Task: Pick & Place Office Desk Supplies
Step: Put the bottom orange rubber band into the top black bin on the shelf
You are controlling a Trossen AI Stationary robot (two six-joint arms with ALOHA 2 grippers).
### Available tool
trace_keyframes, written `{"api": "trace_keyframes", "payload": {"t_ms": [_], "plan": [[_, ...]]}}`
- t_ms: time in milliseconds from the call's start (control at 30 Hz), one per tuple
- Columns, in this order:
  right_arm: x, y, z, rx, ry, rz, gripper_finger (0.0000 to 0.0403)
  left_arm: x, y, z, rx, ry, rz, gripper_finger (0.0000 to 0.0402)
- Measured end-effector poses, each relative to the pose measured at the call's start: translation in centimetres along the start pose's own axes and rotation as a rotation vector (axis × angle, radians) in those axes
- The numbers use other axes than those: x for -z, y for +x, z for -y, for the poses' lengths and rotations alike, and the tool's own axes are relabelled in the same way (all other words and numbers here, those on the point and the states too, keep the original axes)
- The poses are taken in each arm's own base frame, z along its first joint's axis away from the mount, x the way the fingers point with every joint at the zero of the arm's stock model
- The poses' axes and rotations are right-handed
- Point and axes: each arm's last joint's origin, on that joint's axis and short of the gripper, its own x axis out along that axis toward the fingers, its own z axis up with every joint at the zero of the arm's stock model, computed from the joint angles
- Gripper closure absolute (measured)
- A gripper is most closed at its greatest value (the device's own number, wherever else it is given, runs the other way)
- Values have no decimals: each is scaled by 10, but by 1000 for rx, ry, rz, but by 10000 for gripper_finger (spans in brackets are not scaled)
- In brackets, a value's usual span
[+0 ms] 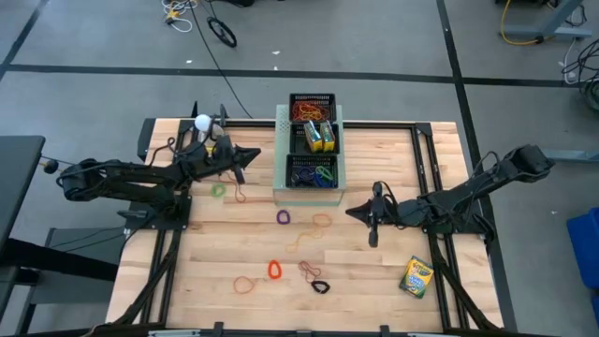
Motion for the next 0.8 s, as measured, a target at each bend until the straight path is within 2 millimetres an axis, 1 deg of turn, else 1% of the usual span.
{"api": "trace_keyframes", "payload": {"t_ms": [200, 333, 433, 533, 667, 800], "plan": [[0, 0, 1, 47, 3, 8, 376, -6, 0, 2, 29, -93, 56, 379], [0, 0, 2, 53, 4, 9, 376, -8, 0, 6, 143, -172, 35, 379], [0, 0, 2, 54, 4, 9, 376, -6, 1, 13, 227, -190, -6, 378], [0, 0, 2, 71, 4, 11, 376, -9, 5, 23, 290, -196, -16, 377], [0, 0, 2, 78, 3, 12, 376, -16, 13, 36, 385, -175, -46, 377], [0, 0, 2, 78, 37, 14, 375, -21, 12, 59, 395, 32, 85, 384]]}}
